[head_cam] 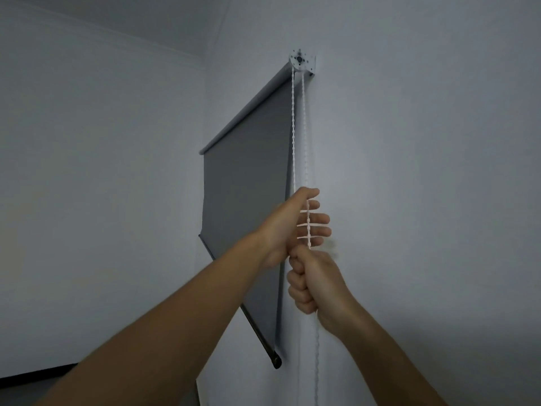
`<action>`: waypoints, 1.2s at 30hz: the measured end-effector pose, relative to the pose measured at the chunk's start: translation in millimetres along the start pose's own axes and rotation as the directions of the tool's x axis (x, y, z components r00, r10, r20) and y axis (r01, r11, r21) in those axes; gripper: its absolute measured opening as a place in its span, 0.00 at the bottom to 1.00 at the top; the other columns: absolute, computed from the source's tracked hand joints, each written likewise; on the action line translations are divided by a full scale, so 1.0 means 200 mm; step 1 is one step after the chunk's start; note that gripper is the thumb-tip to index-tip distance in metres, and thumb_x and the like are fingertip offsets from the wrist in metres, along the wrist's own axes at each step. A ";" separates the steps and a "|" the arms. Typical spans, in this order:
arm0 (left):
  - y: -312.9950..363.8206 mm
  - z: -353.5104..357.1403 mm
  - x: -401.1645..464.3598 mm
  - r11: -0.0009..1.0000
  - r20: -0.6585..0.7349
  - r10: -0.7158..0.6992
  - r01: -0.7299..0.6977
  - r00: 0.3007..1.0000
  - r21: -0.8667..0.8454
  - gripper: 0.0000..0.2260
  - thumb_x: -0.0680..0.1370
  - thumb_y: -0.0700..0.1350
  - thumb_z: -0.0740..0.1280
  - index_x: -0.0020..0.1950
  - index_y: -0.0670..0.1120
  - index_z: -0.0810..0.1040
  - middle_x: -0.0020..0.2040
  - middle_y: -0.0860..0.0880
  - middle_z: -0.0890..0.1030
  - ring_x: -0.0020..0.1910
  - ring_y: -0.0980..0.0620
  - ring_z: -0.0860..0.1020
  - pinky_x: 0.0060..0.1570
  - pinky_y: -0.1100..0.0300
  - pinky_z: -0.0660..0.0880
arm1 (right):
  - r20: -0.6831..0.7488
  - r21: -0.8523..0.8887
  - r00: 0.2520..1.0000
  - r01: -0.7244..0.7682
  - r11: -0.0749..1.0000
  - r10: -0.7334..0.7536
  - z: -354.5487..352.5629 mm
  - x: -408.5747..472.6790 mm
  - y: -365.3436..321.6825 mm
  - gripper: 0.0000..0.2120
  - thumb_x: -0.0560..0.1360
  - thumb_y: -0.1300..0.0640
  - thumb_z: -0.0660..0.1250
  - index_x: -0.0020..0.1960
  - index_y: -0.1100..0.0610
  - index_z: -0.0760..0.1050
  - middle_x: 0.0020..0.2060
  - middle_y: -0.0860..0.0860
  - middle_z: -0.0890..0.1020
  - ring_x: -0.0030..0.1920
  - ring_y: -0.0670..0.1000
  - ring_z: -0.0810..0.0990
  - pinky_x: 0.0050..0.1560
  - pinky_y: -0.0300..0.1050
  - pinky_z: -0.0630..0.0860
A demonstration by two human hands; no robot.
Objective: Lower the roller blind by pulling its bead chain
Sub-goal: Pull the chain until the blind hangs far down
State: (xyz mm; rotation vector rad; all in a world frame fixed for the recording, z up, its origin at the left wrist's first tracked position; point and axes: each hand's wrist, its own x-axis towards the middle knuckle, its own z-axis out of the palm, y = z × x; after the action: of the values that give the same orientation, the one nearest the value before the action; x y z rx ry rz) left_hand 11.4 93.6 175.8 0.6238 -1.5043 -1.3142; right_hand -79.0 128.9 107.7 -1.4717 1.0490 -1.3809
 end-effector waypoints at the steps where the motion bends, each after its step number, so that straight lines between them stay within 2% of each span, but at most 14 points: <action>1: 0.03 0.00 0.01 1.000 0.012 -0.012 0.012 1.000 0.003 0.17 0.74 0.56 0.69 0.53 0.44 0.76 0.35 0.48 0.82 0.33 0.49 0.81 0.36 0.57 0.79 | 0.006 -0.002 1.000 -0.010 1.000 0.010 0.00 -0.01 0.02 0.22 0.78 0.55 0.58 0.26 0.49 0.59 0.22 0.48 0.60 0.21 0.47 0.54 0.24 0.37 0.52; 4: 0.07 0.02 0.03 0.999 0.017 -0.038 0.039 0.999 -0.014 0.12 0.78 0.53 0.65 0.43 0.46 0.75 0.28 0.51 0.73 0.24 0.53 0.72 0.26 0.62 0.73 | 0.037 -0.042 0.999 -0.019 0.999 0.021 -0.01 -0.03 0.07 0.21 0.78 0.55 0.59 0.28 0.49 0.57 0.23 0.48 0.59 0.22 0.48 0.54 0.24 0.38 0.52; 6: 0.07 0.05 0.03 1.000 -0.047 -0.021 0.020 0.999 -0.005 0.16 0.81 0.51 0.60 0.34 0.49 0.66 0.25 0.52 0.63 0.21 0.54 0.61 0.19 0.64 0.62 | 0.058 -0.074 0.998 -0.013 0.997 0.017 0.00 -0.03 0.09 0.21 0.78 0.55 0.59 0.28 0.49 0.57 0.23 0.48 0.60 0.22 0.48 0.54 0.24 0.38 0.52; 8: 0.04 0.08 0.03 0.997 -0.129 0.060 -0.052 0.990 0.065 0.17 0.81 0.48 0.58 0.33 0.51 0.59 0.24 0.53 0.60 0.20 0.54 0.56 0.18 0.65 0.55 | 0.069 -0.133 0.998 -0.005 0.991 0.014 -0.01 -0.02 0.09 0.19 0.77 0.56 0.58 0.28 0.50 0.59 0.22 0.48 0.62 0.22 0.47 0.57 0.24 0.38 0.55; 11: 0.02 0.10 0.01 0.979 -0.170 0.183 -0.164 0.968 0.122 0.16 0.79 0.44 0.56 0.32 0.51 0.58 0.24 0.53 0.59 0.21 0.54 0.54 0.20 0.65 0.53 | 0.044 -0.183 0.999 0.018 0.983 -0.010 -0.04 0.00 0.05 0.09 0.76 0.61 0.55 0.42 0.56 0.72 0.26 0.51 0.75 0.27 0.52 0.73 0.29 0.43 0.66; 13: 0.00 0.09 0.00 0.969 -0.180 0.223 -0.198 0.958 0.148 0.16 0.79 0.43 0.56 0.31 0.50 0.59 0.25 0.52 0.59 0.21 0.55 0.54 0.20 0.65 0.53 | -0.007 -0.067 0.998 0.062 0.996 -0.063 -0.08 0.01 0.03 0.13 0.77 0.62 0.54 0.53 0.57 0.76 0.31 0.54 0.82 0.32 0.54 0.79 0.31 0.45 0.70; 15: -0.04 0.06 -0.03 0.951 -0.206 0.263 -0.217 0.943 0.220 0.15 0.79 0.43 0.56 0.32 0.48 0.62 0.25 0.50 0.61 0.21 0.55 0.56 0.20 0.64 0.55 | -0.063 0.042 0.989 0.140 0.989 -0.137 -0.10 0.02 -0.01 0.14 0.78 0.57 0.54 0.54 0.55 0.78 0.33 0.53 0.85 0.34 0.53 0.82 0.34 0.47 0.73; 18: -0.09 0.03 -0.07 0.930 -0.210 0.293 -0.227 0.933 0.288 0.14 0.80 0.44 0.56 0.35 0.44 0.66 0.25 0.49 0.65 0.20 0.55 0.62 0.20 0.66 0.59 | -0.060 0.071 0.987 0.154 0.985 -0.150 -0.11 0.07 -0.08 0.16 0.78 0.50 0.56 0.56 0.57 0.78 0.36 0.54 0.86 0.36 0.54 0.83 0.39 0.50 0.75; 21: -0.13 0.03 -0.10 0.937 -0.195 0.294 -0.242 0.936 0.252 0.16 0.82 0.44 0.55 0.35 0.43 0.71 0.20 0.55 0.70 0.16 0.59 0.66 0.18 0.70 0.61 | -0.003 0.093 0.992 0.130 0.987 -0.130 -0.09 0.13 -0.19 0.16 0.76 0.50 0.60 0.51 0.60 0.78 0.40 0.59 0.81 0.39 0.58 0.79 0.40 0.52 0.76; 24: -0.24 0.05 -0.13 0.885 -0.148 0.340 -0.263 0.929 0.383 0.18 0.82 0.45 0.54 0.33 0.49 0.72 0.21 0.56 0.70 0.19 0.60 0.65 0.23 0.63 0.62 | 0.039 0.169 0.996 0.069 0.983 -0.077 -0.07 0.18 -0.29 0.13 0.76 0.49 0.63 0.53 0.59 0.76 0.42 0.60 0.82 0.42 0.59 0.79 0.45 0.51 0.75; 28: -0.38 0.07 -0.18 0.902 -0.140 0.305 -0.239 0.942 0.360 0.22 0.83 0.48 0.56 0.28 0.52 0.65 0.23 0.56 0.65 0.21 0.59 0.62 0.26 0.59 0.59 | 0.078 0.211 0.996 0.012 0.977 -0.029 -0.04 0.24 -0.39 0.14 0.77 0.46 0.65 0.52 0.57 0.75 0.35 0.56 0.82 0.33 0.55 0.81 0.33 0.44 0.75; 30: -0.41 0.06 -0.20 0.894 -0.140 0.314 -0.243 0.939 0.378 0.23 0.83 0.50 0.57 0.27 0.53 0.63 0.23 0.56 0.64 0.22 0.59 0.62 0.26 0.61 0.60 | 0.082 0.252 0.996 0.002 0.968 -0.023 -0.04 0.26 -0.42 0.16 0.78 0.43 0.64 0.49 0.57 0.74 0.29 0.52 0.76 0.25 0.51 0.73 0.27 0.41 0.71; 33: -0.46 0.06 -0.25 0.861 -0.108 0.337 -0.259 0.935 0.438 0.21 0.83 0.52 0.56 0.30 0.50 0.64 0.25 0.54 0.64 0.24 0.58 0.62 0.27 0.62 0.61 | 0.043 0.368 0.999 0.008 0.930 -0.026 -0.03 0.28 -0.42 0.20 0.81 0.42 0.61 0.35 0.52 0.66 0.25 0.47 0.61 0.21 0.47 0.57 0.19 0.38 0.55; 36: -0.49 0.06 -0.27 0.885 -0.106 0.296 -0.231 0.949 0.404 0.21 0.84 0.53 0.55 0.32 0.48 0.65 0.26 0.52 0.63 0.24 0.57 0.61 0.28 0.60 0.60 | -0.023 0.383 0.996 0.092 0.919 -0.090 -0.01 0.28 -0.37 0.25 0.83 0.44 0.58 0.30 0.50 0.57 0.23 0.46 0.57 0.20 0.46 0.53 0.17 0.38 0.53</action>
State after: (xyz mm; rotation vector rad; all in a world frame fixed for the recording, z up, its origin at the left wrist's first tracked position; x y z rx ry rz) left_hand -1.7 119.4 67.3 0.7278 -1.6576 -0.7394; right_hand -77.2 97.0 194.6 -1.2363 0.6680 -1.5543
